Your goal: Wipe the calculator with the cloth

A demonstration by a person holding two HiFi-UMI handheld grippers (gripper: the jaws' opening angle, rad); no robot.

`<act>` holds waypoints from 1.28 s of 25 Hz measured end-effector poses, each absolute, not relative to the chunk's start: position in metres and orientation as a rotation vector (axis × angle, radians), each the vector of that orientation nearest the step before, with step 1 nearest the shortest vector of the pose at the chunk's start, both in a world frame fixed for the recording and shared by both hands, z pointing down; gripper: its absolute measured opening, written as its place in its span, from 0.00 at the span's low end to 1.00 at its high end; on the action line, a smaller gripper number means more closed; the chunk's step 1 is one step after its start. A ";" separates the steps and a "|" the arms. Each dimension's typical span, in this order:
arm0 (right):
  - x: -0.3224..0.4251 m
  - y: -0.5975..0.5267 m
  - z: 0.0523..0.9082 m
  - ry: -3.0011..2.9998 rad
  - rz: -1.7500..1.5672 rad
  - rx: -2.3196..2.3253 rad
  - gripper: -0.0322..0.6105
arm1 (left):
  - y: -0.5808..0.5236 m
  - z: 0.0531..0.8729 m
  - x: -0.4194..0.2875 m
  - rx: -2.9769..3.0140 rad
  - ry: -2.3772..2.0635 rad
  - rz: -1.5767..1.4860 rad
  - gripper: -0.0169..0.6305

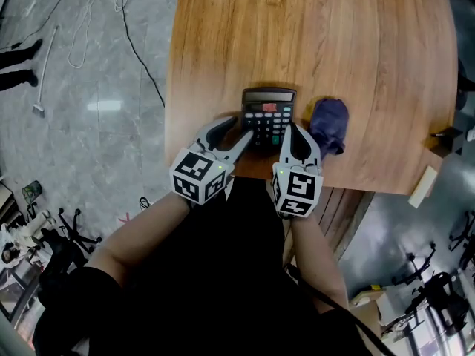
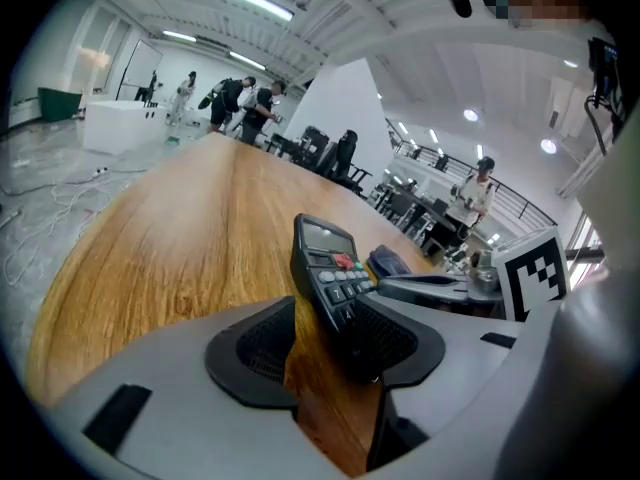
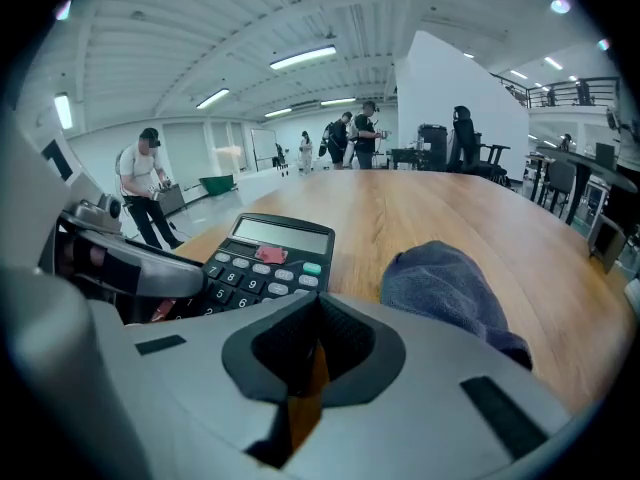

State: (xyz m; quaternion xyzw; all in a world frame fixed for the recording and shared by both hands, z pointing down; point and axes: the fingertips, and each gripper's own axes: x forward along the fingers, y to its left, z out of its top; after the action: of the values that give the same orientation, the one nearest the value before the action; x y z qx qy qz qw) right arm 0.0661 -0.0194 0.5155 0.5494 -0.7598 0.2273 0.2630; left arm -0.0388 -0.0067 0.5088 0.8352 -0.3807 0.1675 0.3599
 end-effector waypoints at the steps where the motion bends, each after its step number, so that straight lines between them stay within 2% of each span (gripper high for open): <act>1: 0.067 -0.019 0.516 -2.054 0.622 1.489 0.07 | -0.006 0.509 -0.038 2.144 -0.970 0.418 0.31; 18: 0.075 -0.019 0.517 -2.060 0.704 1.556 0.07 | -0.004 0.505 -0.011 2.029 -0.795 0.279 0.33; 19: 0.076 -0.019 0.517 -2.054 0.716 1.559 0.07 | -0.005 0.504 -0.009 2.019 -0.796 0.262 0.27; 21: 0.078 -0.019 0.517 -2.045 0.736 1.564 0.07 | -0.006 0.502 -0.009 1.999 -0.786 0.219 0.22; 27: 0.094 -0.021 0.475 -2.056 0.628 1.654 0.07 | -0.009 0.488 -0.010 1.961 -0.762 0.086 0.15; 32: 0.136 -0.019 0.472 -1.938 0.642 1.715 0.08 | -0.009 0.479 -0.004 1.990 -0.746 0.079 0.14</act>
State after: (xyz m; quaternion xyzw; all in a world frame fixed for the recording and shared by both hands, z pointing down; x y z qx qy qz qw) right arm 0.1362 -0.0187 0.4725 0.6250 -0.7065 0.2341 0.2355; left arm -0.0038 -0.0093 0.4791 0.8177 -0.3064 0.0326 0.4861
